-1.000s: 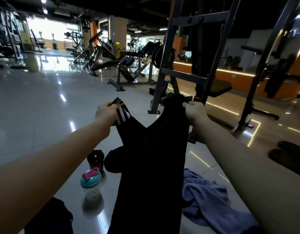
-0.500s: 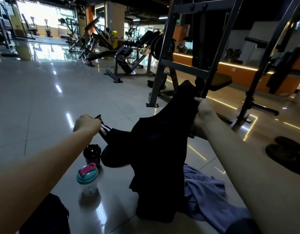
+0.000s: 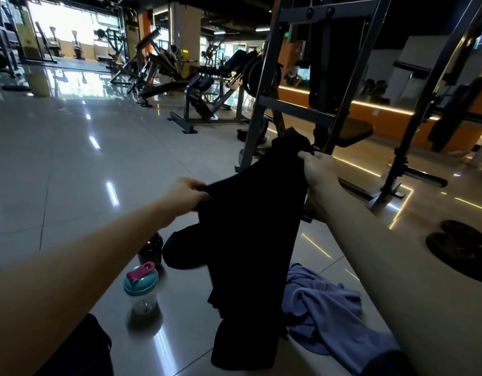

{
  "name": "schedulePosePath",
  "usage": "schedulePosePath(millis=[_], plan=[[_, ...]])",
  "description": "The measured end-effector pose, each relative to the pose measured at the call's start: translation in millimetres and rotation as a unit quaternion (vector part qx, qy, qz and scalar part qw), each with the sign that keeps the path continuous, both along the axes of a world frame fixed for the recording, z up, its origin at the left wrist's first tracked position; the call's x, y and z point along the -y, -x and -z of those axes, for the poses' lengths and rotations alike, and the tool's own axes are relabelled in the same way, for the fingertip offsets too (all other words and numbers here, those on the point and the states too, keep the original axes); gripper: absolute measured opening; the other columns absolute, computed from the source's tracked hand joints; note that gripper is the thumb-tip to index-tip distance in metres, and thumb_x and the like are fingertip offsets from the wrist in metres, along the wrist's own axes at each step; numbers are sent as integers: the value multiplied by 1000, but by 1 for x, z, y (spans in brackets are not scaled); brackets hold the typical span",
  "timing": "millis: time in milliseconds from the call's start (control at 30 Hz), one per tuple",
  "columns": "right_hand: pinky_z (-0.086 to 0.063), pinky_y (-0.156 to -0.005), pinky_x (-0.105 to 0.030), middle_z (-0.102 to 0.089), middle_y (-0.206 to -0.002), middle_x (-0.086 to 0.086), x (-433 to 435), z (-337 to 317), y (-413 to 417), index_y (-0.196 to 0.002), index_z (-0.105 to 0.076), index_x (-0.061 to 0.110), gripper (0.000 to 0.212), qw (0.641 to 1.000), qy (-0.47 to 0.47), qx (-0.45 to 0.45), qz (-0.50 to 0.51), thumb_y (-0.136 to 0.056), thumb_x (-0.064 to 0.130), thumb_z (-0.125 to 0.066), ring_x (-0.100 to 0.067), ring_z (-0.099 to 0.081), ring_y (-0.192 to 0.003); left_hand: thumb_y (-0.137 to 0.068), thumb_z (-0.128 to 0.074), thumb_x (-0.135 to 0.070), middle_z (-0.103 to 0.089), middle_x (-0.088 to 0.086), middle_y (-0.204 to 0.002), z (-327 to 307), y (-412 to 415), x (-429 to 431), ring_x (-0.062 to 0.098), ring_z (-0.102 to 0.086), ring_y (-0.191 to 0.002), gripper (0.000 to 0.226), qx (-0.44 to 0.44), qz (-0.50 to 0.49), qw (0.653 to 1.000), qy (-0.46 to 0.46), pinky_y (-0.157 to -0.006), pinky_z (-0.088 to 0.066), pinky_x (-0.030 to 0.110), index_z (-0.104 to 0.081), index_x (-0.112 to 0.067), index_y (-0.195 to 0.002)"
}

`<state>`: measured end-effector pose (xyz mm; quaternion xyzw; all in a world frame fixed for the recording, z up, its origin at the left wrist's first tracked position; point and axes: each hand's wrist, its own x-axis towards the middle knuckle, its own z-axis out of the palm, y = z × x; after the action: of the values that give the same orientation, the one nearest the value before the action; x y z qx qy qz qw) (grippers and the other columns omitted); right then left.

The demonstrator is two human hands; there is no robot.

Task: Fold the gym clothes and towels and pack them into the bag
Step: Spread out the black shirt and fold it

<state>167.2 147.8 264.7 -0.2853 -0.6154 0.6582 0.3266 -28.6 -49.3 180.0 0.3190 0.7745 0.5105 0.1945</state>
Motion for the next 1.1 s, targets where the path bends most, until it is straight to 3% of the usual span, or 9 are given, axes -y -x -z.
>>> schedulePosePath(millis=[67, 167, 267, 400, 600, 700, 867, 1033, 1100], plan=[[-54, -85, -34, -65, -98, -5, -5, 8, -11, -91, -57, 24, 14, 999, -30, 38, 5, -99, 13, -59, -21, -67, -92, -95, -68, -12, -75, 7, -98, -15, 2, 15, 17, -72, -84, 10, 16, -40, 996, -73, -78, -57, 25, -74, -15, -103], [-50, -70, -31, -61, -89, -5, -6, 14, -16, -90, -62, 17, 12, 995, -53, 70, -48, -95, 7, -56, -17, -62, -76, -97, -67, -16, -76, 5, -101, -29, -2, 20, 12, -74, -80, 13, 54, -74, 982, -164, -69, -59, 21, -72, -17, -109], [-46, -66, -30, -56, -81, -5, -5, 11, -14, -82, -57, 15, 16, 993, -37, 82, -82, -93, 5, -53, -16, -57, -67, -98, -65, -22, -75, 3, -101, -38, -9, 17, 18, -72, -91, 6, 33, -118, 974, -193, -85, -58, 33, -71, -25, -99], [-56, -58, -23, -65, -80, -3, 0, 5, -16, -91, -62, 13, 9, 992, -25, 54, -110, -95, 5, -60, -12, -67, -66, -99, -63, -28, -74, -4, -99, -46, -4, 22, 16, -72, -96, 7, -13, -160, 964, -214, -93, -57, 37, -70, -29, -99], [-54, -57, -19, -62, -110, -7, -14, -1, -19, -124, -56, 11, 38, 978, -70, 144, -135, -89, 1, -68, -16, -67, -90, -100, -62, -25, -74, -1, -102, -49, 5, 38, 19, -71, -97, 12, -25, -172, 964, -203, -94, -57, 40, -71, -25, -108], [-53, -58, -17, -67, -103, -7, -19, 3, -24, -104, -68, 10, 17, 952, -134, 231, -153, -93, -2, -62, -13, -69, -85, -98, -64, -20, -73, 1, -97, -47, 9, 45, 20, -71, -93, 9, -36, -164, 968, -184, -86, -57, 34, -72, -23, -102], [-49, -73, -26, -67, -100, -9, -25, 7, -28, -95, -67, 12, 7, 966, -159, 180, -96, -94, 6, -65, -14, -67, -88, -93, -69, -7, -73, 8, -94, -46, 14, 58, 20, -72, -82, 19, -63, -148, 979, -128, -71, -55, 25, -73, -25, -90], [-50, -76, -28, -66, -94, -6, -25, 13, -30, -91, -66, 12, 9, 964, -204, 143, -90, -93, 4, -65, -15, -66, -86, -91, -61, -12, -74, 4, -97, -38, 11, 61, 24, -67, -88, 23, -249, -213, 945, 17, -76, -50, 30, -78, -20, -104], [-51, -78, -31, -66, -97, -8, -28, 16, -31, -93, -66, 14, 10, 960, -214, 150, -97, -94, 4, -64, -18, -67, -90, -92, -60, -16, -72, 6, -98, -37, 9, 62, 26, -63, -88, 21, -273, -230, 933, 52, -77, -47, 32, -76, -19, -104]])
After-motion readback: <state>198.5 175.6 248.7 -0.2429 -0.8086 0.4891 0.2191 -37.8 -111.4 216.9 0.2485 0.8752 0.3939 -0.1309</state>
